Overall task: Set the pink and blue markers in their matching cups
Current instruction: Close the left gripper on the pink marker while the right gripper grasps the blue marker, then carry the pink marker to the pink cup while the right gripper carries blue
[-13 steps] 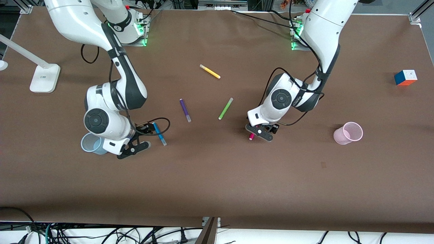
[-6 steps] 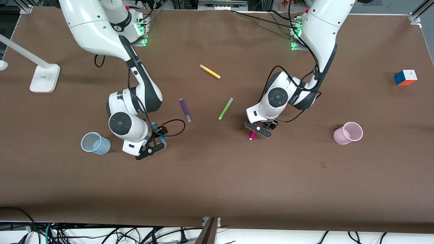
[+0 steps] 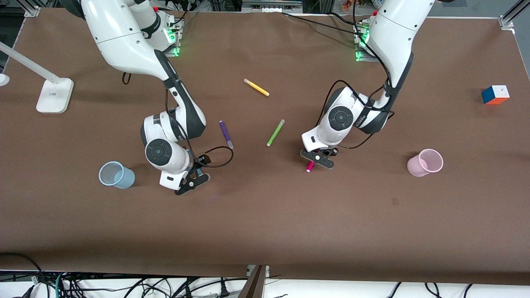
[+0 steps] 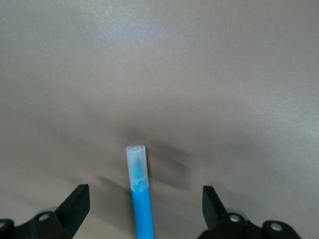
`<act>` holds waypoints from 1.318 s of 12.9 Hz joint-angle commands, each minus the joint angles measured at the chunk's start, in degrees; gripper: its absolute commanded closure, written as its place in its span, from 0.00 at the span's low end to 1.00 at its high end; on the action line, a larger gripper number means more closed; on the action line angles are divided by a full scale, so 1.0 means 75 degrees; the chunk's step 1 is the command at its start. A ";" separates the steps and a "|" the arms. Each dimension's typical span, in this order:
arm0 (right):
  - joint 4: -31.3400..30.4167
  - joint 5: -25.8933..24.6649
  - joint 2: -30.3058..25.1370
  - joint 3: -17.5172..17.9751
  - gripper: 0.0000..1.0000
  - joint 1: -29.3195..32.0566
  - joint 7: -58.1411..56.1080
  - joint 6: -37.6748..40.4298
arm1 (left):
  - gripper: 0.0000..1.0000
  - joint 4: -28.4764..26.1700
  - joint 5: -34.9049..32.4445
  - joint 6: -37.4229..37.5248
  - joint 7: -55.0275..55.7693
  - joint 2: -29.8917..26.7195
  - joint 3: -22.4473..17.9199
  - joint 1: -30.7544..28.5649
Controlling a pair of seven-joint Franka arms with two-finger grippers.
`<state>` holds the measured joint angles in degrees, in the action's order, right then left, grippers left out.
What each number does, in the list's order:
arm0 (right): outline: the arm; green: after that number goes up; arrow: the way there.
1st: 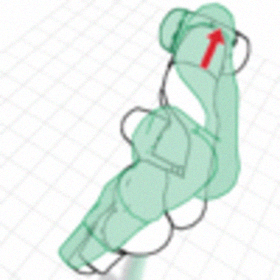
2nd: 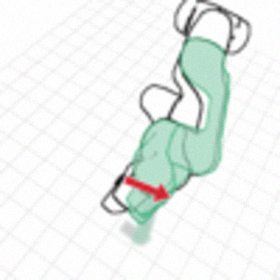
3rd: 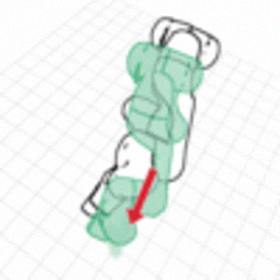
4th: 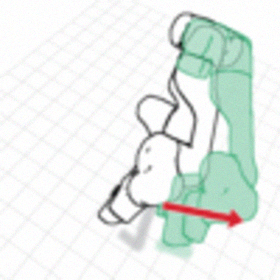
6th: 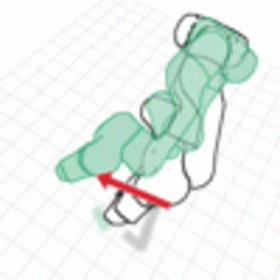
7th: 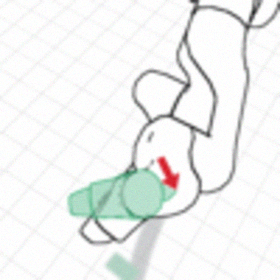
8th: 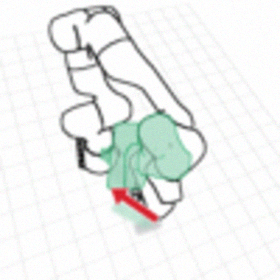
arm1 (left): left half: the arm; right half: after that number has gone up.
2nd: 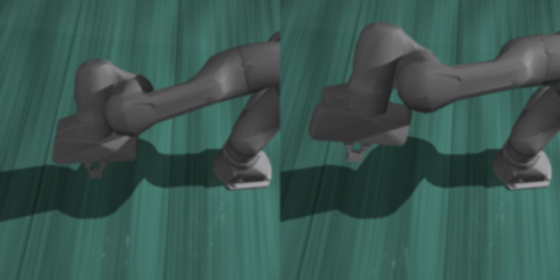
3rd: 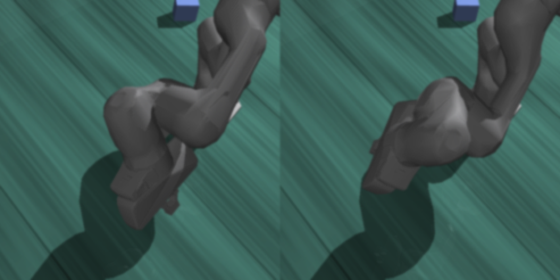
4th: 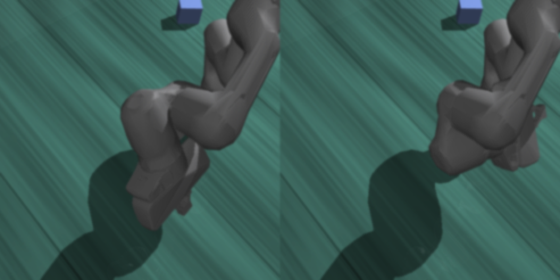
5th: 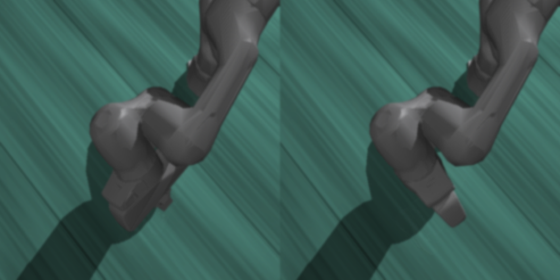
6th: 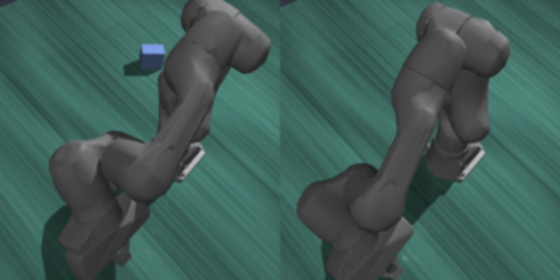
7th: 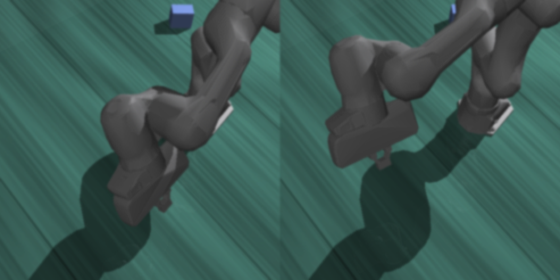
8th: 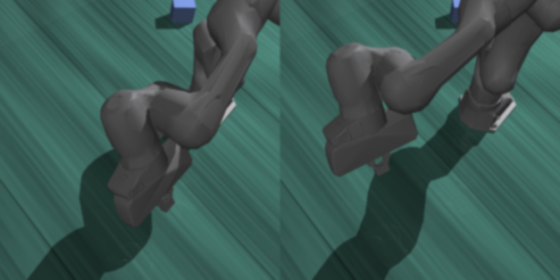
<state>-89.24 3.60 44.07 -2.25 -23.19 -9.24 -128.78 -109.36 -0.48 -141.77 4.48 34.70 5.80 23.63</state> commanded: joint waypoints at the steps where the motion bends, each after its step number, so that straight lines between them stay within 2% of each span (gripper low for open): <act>1: -0.0218 0.0012 0.0031 -0.0052 0.01 -0.0072 -0.0033 -0.0383 | 1.00 -0.0185 -0.0182 0.0246 0.0165 -0.0477 -0.0036 -0.0045; 2: -0.0219 0.0012 0.0031 -0.0052 0.12 -0.0072 -0.0045 -0.0372 | 1.00 -0.0127 -0.0182 0.0745 0.0060 -0.0711 -0.0059 -0.0185; 4: -0.0219 0.0023 0.0031 -0.0052 0.62 -0.0072 -0.0033 -0.0349 | 1.00 0.0363 -0.0182 0.2266 -0.0664 -0.1133 -0.0047 -0.0559; 5: -0.0230 0.0023 0.0031 -0.0052 0.77 -0.0095 -0.0033 -0.0337 | 1.00 0.0725 -0.0182 0.3074 -0.1027 -0.1251 -0.0059 -0.0747; 7: -0.0254 0.0023 0.0019 -0.0052 0.96 -0.0130 -0.0045 -0.0349 | 1.00 0.1510 -0.0344 0.4564 -0.1638 -0.1276 -0.0141 -0.0959; 8: -0.0277 0.0023 0.0019 -0.0052 1.00 -0.0142 -0.0045 -0.0361 | 1.00 0.1897 -0.0845 0.5197 -0.1884 -0.1276 -0.0234 -0.1087; 11: -0.0312 0.0000 -0.0225 -0.0064 1.00 -0.0142 -0.0173 -0.0268 | 1.00 0.2731 -0.1654 0.6770 -0.3253 -0.1241 -0.0270 -0.1660; 13: -0.0278 0.0035 -0.0728 -0.0181 1.00 -0.0026 -0.0966 0.0117 | 1.00 0.2826 -0.2615 0.7043 -0.4353 -0.1252 -0.0282 -0.2118; 15: -0.0207 0.0082 -0.1256 -0.0589 1.00 0.0080 -0.1915 0.0855 | 1.00 0.2827 -0.3691 0.7043 -0.5374 -0.1240 -0.0317 -0.2574; 17: -0.0195 0.0105 -0.1678 -0.0708 1.00 0.0477 -0.2888 0.1080 | 1.00 0.2745 -0.4643 0.7090 -0.5950 -0.1135 -0.0317 -0.2822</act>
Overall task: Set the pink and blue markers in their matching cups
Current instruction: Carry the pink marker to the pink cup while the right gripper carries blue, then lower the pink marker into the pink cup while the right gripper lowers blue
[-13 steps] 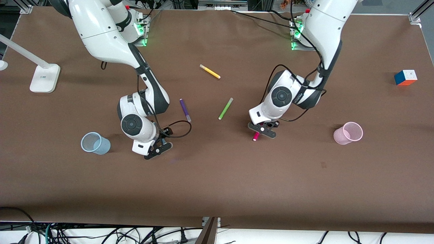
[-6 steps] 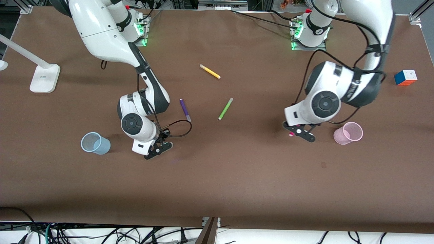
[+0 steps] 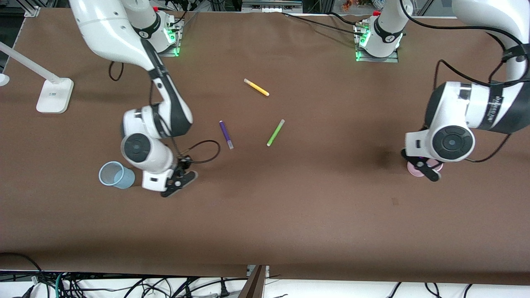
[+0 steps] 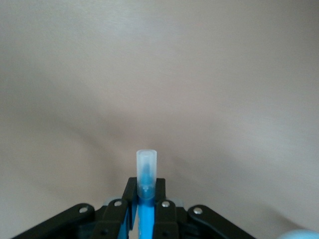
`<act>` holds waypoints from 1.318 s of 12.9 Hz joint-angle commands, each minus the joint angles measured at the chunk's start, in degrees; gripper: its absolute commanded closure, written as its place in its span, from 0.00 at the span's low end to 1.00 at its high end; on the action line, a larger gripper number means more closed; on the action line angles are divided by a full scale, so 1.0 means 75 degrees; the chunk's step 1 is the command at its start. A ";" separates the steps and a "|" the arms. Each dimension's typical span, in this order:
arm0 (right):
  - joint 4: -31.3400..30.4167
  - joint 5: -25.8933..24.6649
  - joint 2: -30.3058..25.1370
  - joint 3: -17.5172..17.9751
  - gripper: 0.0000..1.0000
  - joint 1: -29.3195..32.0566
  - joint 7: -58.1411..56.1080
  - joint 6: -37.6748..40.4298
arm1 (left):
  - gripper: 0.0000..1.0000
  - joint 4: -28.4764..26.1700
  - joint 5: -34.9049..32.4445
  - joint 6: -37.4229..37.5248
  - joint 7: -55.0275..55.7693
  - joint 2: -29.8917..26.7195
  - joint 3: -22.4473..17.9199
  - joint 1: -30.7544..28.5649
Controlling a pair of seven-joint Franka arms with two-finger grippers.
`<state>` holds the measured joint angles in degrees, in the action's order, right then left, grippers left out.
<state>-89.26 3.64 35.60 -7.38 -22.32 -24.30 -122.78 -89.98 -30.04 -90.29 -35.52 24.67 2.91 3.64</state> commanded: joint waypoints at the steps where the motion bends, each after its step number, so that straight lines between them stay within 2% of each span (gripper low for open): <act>1: -0.0180 0.0158 -0.0714 -0.0036 1.00 0.0606 -0.1372 0.0421 | 1.00 0.0185 -0.0996 0.0366 -0.0875 0.0307 0.0069 -0.0319; 4: -0.0134 0.1349 -0.0821 -0.0036 1.00 0.1426 -0.3572 0.0539 | 1.00 0.0174 -0.1910 0.0473 -0.1405 0.0717 0.0069 -0.0438; 7: 0.0054 0.2592 -0.0762 -0.0012 1.00 0.2084 -0.6010 0.0539 | 1.00 0.0185 -0.2065 0.0485 -0.1300 0.1186 0.0057 -0.0380; 10: 0.0078 0.3226 -0.0751 0.0011 1.00 0.2413 -0.7409 0.0574 | 1.00 0.0244 -0.2054 0.0485 -0.1288 0.1398 0.0069 -0.0403; 13: 0.0078 0.4410 -0.0634 -0.0001 1.00 0.2612 -0.8253 0.0844 | 1.00 0.0267 -0.1995 0.0426 -0.1065 0.1701 0.0080 -0.0391; 16: 0.0066 0.4612 -0.0564 -0.0001 1.00 0.2788 -0.8793 0.0867 | 1.00 0.0642 -0.1960 0.0438 -0.0995 0.1995 0.0069 -0.0321; 17: 0.0066 0.4624 -0.0494 0.0011 1.00 0.2905 -0.9004 0.0925 | 0.95 0.0642 -0.1913 0.0438 -0.0832 0.2065 0.0080 -0.0321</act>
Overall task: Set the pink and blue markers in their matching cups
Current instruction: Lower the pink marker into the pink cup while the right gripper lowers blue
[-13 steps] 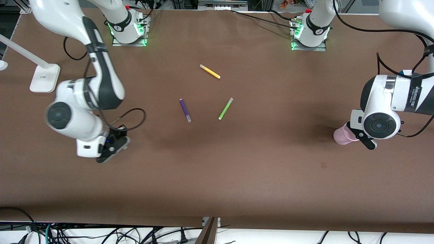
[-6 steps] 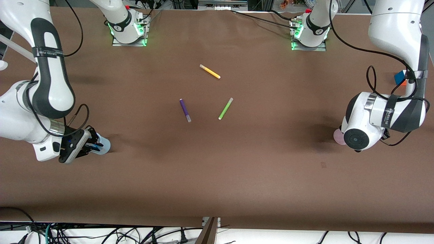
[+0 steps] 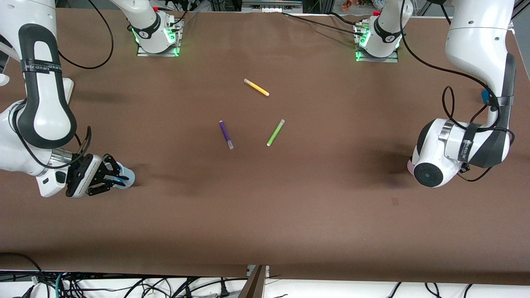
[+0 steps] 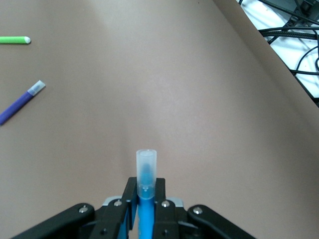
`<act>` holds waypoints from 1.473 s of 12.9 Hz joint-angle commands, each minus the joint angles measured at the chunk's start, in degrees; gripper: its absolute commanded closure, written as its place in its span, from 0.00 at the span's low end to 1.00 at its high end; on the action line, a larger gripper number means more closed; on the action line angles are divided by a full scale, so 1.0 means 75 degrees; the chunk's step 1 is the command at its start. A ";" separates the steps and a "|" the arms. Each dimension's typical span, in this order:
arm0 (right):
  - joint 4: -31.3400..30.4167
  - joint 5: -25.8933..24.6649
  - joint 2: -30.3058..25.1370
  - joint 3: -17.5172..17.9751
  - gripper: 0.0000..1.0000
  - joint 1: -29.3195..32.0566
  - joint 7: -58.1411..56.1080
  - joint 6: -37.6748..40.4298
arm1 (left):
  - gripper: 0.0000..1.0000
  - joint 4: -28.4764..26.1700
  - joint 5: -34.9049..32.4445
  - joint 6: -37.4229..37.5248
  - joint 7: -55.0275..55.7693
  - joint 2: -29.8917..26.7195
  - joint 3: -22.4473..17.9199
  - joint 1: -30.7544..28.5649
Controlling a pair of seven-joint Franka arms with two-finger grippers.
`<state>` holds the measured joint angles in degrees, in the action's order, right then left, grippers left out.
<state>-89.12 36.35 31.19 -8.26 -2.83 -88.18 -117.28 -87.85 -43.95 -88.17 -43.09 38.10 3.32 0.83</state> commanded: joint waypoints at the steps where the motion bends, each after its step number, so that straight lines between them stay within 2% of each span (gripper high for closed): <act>1: 0.0047 0.0401 0.0153 0.0140 1.00 0.0400 -0.0733 0.0274 | 0.74 0.0358 -0.0035 0.0143 0.0353 0.0287 0.0038 0.0042; 2: 0.0035 0.0728 0.0258 0.0129 1.00 0.0459 -0.1060 0.0309 | 0.10 0.0358 -0.0035 0.0143 0.0377 0.0287 0.0073 0.0065; 3: 0.0012 0.0928 0.0328 0.0129 1.00 0.0529 -0.1377 0.0310 | 0.00 0.0370 -0.0023 0.0143 0.0378 0.0229 0.0108 0.0077; 5: -0.0024 0.0965 0.0352 0.0129 1.00 0.0588 -0.1532 0.0403 | 0.00 0.0429 0.0268 0.0167 0.0389 0.0065 0.0132 0.0147; 6: -0.0024 0.0977 0.0364 0.0129 1.00 0.0681 -0.1671 0.0589 | 0.00 0.0684 0.0513 0.0167 0.0424 -0.0040 0.0143 0.0147; 9: -0.0082 0.1012 0.0388 0.0129 1.00 0.0834 -0.1941 0.0836 | 0.00 0.1318 0.1695 0.0190 0.0902 -0.0567 0.0155 0.0229; 13: -0.0141 0.1221 0.0469 0.0140 1.00 0.1010 -0.2480 0.0965 | 0.00 0.2279 0.3992 0.0167 0.2646 -0.0978 0.0155 0.0241; 16: -0.0129 0.1563 0.0598 0.0129 1.00 0.1104 -0.2868 0.1083 | 0.00 0.2281 0.5666 -0.0159 0.3411 -0.1772 0.0132 0.0113; 17: -0.0106 0.1563 0.0599 0.0129 0.61 0.1104 -0.2775 0.1095 | 0.00 0.2118 0.5985 -0.0335 0.3599 -0.2159 0.0085 0.0019; 18: -0.0071 0.1563 0.0599 0.0129 0.01 0.1116 -0.2786 0.1095 | 0.00 0.1942 0.6035 -0.0372 0.3774 -0.2418 0.0120 -0.0109; 19: -0.0012 0.1586 0.0587 0.0117 0.00 0.1127 -0.2716 0.1083 | 0.00 0.1836 0.5966 -0.0372 0.3950 -0.2687 0.0109 -0.0110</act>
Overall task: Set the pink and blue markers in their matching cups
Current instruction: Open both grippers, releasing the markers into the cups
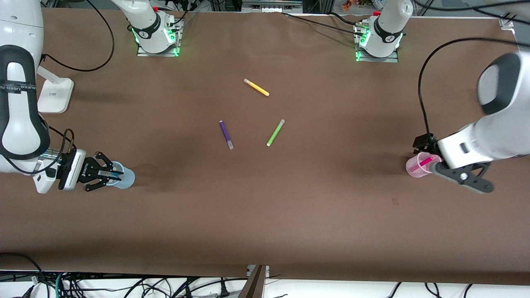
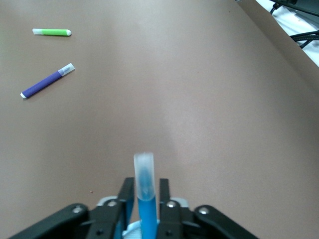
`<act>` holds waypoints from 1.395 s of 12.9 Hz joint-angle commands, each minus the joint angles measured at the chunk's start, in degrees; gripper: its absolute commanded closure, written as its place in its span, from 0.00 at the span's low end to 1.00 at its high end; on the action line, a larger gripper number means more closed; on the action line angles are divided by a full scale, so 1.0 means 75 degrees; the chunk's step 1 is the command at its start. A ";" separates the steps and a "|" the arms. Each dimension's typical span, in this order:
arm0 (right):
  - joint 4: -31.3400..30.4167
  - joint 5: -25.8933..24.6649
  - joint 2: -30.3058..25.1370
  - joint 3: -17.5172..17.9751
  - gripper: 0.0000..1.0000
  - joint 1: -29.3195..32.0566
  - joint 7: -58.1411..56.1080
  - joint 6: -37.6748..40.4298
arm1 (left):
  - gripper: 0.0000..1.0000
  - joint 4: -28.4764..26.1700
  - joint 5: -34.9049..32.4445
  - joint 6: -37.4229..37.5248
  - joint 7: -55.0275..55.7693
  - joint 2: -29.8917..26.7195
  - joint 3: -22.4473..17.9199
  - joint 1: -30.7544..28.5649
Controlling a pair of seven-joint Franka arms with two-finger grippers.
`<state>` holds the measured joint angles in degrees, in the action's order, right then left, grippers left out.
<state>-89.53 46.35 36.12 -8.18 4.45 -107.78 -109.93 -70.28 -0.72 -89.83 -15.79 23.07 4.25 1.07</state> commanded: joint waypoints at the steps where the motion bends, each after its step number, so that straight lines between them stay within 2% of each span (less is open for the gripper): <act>1: 0.0170 0.0277 -0.0093 0.0107 0.00 0.0168 0.0096 0.0126 | 0.00 -0.0590 0.0178 -0.0163 0.0637 -0.0860 0.0008 -0.0142; 3: 0.0462 0.0161 -0.0141 0.0084 0.00 0.0180 0.0773 0.0522 | 0.00 -0.1137 0.0259 -0.0326 0.0910 -0.1421 0.0032 -0.0154; 4: 0.0685 0.0090 -0.0141 0.0060 0.00 0.0180 0.1241 0.0768 | 0.00 -0.1849 0.0283 -0.0826 0.0933 -0.1877 0.0032 -0.0165; 5: 0.0942 -0.0166 -0.0152 0.0002 0.00 0.0157 0.1861 0.1049 | 0.00 -0.2726 0.0272 -0.1423 0.0934 -0.2369 0.0020 -0.0166; 6: 0.1246 -0.0505 -0.0152 -0.0022 0.00 0.0157 0.2644 0.1353 | 0.00 -0.3280 0.0225 -0.1673 0.0945 -0.2710 0.0032 -0.0154; 9: 0.2371 -0.1502 -0.0152 -0.0022 0.00 0.0133 0.4778 0.2478 | 0.00 -0.3321 0.0225 -0.1372 0.0805 -0.2842 0.0020 -0.0166; 12: 0.2959 -0.2194 -0.0292 0.0013 0.00 0.0063 0.6759 0.3347 | 0.00 -0.3110 0.0272 -0.0786 0.0793 -0.2866 -0.0004 -0.0177; 15: 0.2914 -0.3492 -0.1075 0.0176 0.00 -0.0182 0.8822 0.3651 | 0.00 -0.3122 0.0295 -0.0843 0.0374 -0.2913 -0.0050 -0.0212; 16: 0.2809 -0.3984 -0.1322 0.0363 0.00 -0.0206 0.9466 0.3746 | 0.00 -0.3122 0.0655 -0.0901 0.0348 -0.2889 -0.0062 -0.0282; 18: 0.1968 -0.4852 -0.2234 0.0784 0.00 -0.0218 1.1058 0.3712 | 0.00 -0.3133 0.0717 -0.0984 0.0313 -0.2878 -0.0074 -0.0352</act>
<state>-68.12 14.72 26.00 -4.78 2.91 -33.72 -81.92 -93.07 2.93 -96.67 -11.32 2.29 3.77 -0.50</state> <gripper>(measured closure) 0.000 0.000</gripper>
